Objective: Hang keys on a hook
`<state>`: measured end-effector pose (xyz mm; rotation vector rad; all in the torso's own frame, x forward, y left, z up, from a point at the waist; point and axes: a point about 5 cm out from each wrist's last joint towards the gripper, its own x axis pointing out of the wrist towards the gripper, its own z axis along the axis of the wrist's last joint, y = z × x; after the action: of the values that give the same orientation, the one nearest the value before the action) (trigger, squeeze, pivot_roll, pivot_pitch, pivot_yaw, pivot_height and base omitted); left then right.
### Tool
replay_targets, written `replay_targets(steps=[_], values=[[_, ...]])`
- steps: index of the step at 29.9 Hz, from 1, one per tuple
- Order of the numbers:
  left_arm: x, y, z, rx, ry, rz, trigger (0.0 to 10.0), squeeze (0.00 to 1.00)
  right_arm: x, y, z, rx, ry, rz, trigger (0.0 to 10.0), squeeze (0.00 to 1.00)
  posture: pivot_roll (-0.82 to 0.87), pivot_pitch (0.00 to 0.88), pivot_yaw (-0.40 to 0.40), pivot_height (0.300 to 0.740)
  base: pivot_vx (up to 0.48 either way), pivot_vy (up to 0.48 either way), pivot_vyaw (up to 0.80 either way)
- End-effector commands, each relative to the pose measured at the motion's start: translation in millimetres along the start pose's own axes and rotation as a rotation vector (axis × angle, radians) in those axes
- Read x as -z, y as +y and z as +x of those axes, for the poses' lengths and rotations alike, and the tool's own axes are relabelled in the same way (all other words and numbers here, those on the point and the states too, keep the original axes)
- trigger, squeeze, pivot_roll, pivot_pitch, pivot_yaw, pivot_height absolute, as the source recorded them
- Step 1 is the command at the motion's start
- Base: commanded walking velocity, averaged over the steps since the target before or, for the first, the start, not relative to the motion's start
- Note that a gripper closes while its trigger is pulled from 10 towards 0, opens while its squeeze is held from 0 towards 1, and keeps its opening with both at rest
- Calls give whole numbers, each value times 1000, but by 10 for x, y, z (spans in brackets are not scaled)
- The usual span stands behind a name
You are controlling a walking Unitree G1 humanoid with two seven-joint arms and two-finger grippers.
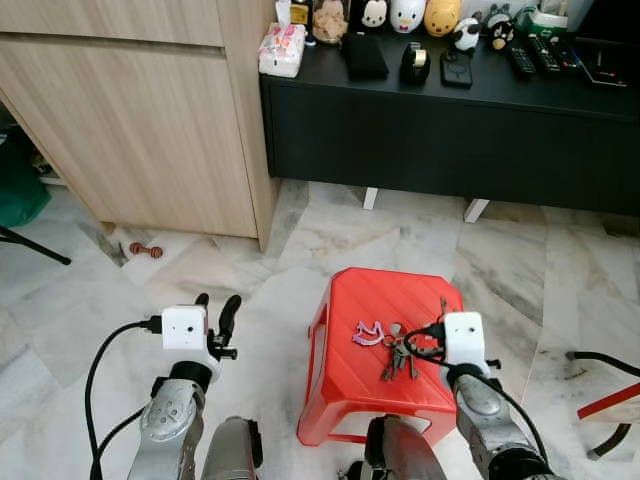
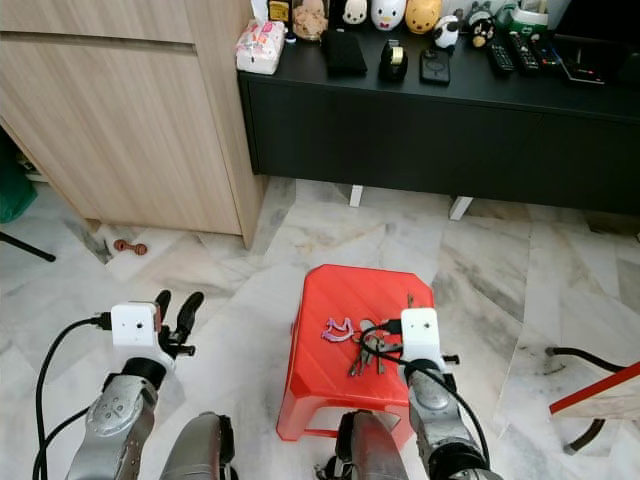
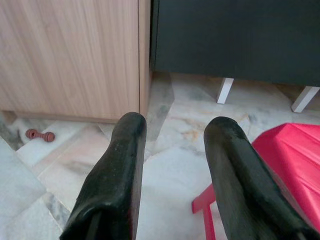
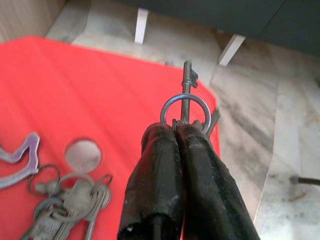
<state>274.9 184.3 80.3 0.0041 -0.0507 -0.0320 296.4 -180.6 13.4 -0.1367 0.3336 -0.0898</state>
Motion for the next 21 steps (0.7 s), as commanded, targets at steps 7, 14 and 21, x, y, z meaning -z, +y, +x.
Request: replay_targets(steps=[7,14,21], values=[[64,15,22,-1,21,17,10000,0,-126,-68,-64,11,-137,51,0,0,146,101,-81,636,0,0,0],[131,10,-4,-10,34,15,10000,0,-319,-117,-120,7,-274,94,0,0,139,75,-80,636,0,0,0],[114,22,25,-17,22,17,10000,0,-341,-59,-139,-41,-270,86,7529,0,139,62,-85,636,0,0,0]])
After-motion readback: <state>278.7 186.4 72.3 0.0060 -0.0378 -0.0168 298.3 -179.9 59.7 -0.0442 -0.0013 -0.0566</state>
